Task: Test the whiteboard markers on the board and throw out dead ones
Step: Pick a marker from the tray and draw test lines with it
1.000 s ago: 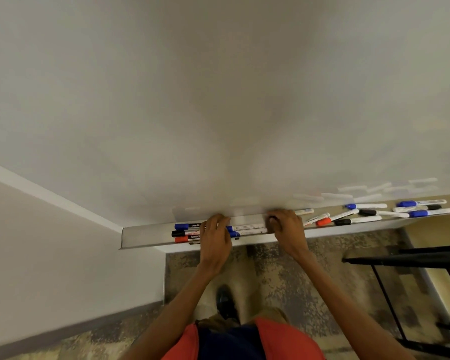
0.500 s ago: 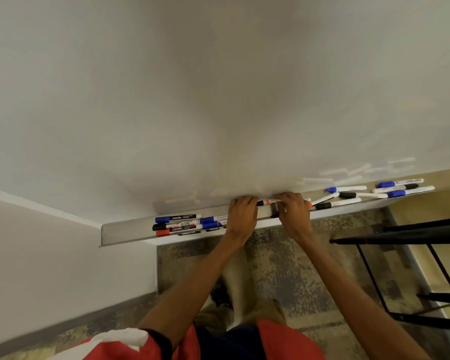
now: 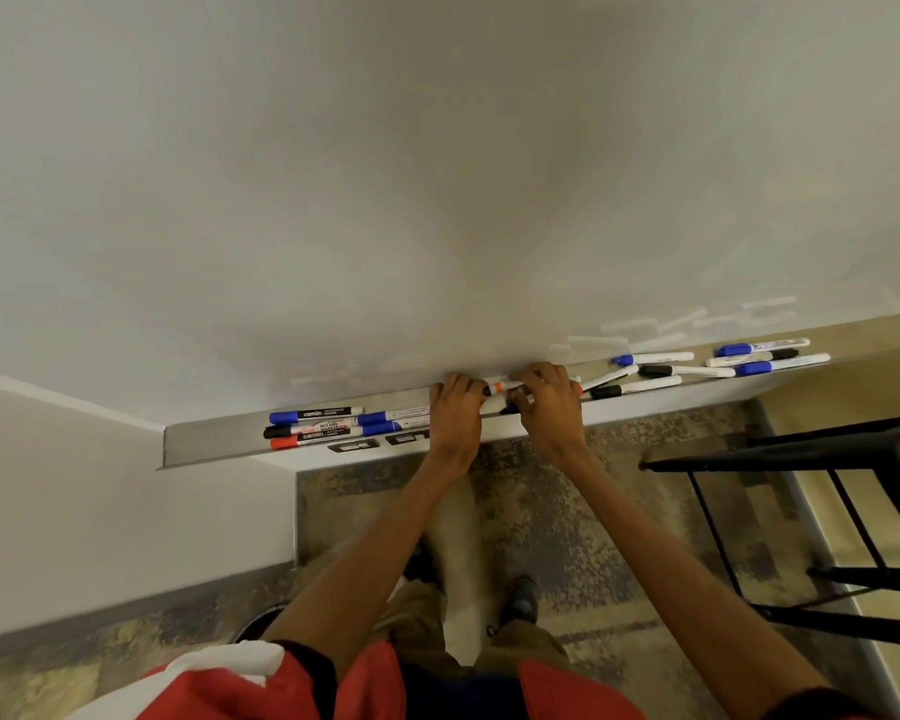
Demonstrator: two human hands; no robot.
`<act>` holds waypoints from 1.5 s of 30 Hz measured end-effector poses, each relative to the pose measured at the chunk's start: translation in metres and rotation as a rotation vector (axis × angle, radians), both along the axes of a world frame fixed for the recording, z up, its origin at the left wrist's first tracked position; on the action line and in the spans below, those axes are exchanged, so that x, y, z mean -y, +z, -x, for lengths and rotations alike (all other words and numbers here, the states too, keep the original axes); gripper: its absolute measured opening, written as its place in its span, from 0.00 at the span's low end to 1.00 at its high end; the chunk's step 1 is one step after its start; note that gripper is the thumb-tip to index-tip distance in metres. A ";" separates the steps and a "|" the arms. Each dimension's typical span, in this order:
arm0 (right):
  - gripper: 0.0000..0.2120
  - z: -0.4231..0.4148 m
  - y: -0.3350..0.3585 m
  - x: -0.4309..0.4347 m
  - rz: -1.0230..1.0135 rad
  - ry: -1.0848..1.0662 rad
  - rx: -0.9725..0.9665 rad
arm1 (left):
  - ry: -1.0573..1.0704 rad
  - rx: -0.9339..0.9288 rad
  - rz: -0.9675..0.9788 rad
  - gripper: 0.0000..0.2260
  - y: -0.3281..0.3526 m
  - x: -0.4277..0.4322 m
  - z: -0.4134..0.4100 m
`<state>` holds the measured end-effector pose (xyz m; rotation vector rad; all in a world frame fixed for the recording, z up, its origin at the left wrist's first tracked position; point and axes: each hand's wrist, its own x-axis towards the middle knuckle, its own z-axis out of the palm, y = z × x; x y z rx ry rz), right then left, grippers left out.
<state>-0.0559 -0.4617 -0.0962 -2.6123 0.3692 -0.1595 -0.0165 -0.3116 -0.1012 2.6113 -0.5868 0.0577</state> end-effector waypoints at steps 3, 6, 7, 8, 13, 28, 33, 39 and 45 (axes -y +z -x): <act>0.13 0.005 0.011 0.006 0.006 -0.008 0.064 | -0.022 0.049 0.015 0.13 0.012 0.002 0.007; 0.13 0.007 0.026 0.018 0.053 0.019 0.114 | -0.040 0.092 0.044 0.14 0.030 0.006 0.015; 0.13 0.008 0.033 0.022 0.047 0.033 0.100 | -0.040 0.102 0.058 0.14 0.036 0.007 0.017; 0.14 0.010 0.040 0.026 0.009 0.051 0.068 | -0.040 0.112 0.072 0.14 0.042 0.007 0.018; 0.15 0.018 0.093 0.042 -0.527 0.005 0.021 | -0.048 0.179 0.147 0.13 0.079 0.011 0.029; 0.05 -0.003 0.267 0.006 -1.143 0.204 0.424 | -0.071 0.525 0.456 0.09 0.243 0.009 0.016; 0.07 -0.012 0.339 0.011 -1.061 0.308 0.655 | -0.063 0.770 0.438 0.15 0.316 -0.008 -0.005; 0.06 -0.022 0.437 0.010 -1.013 0.397 0.946 | -0.025 1.059 0.386 0.22 0.441 -0.034 -0.041; 0.07 -0.030 0.533 0.012 -0.832 0.564 1.150 | 0.089 1.195 0.392 0.27 0.552 -0.056 -0.071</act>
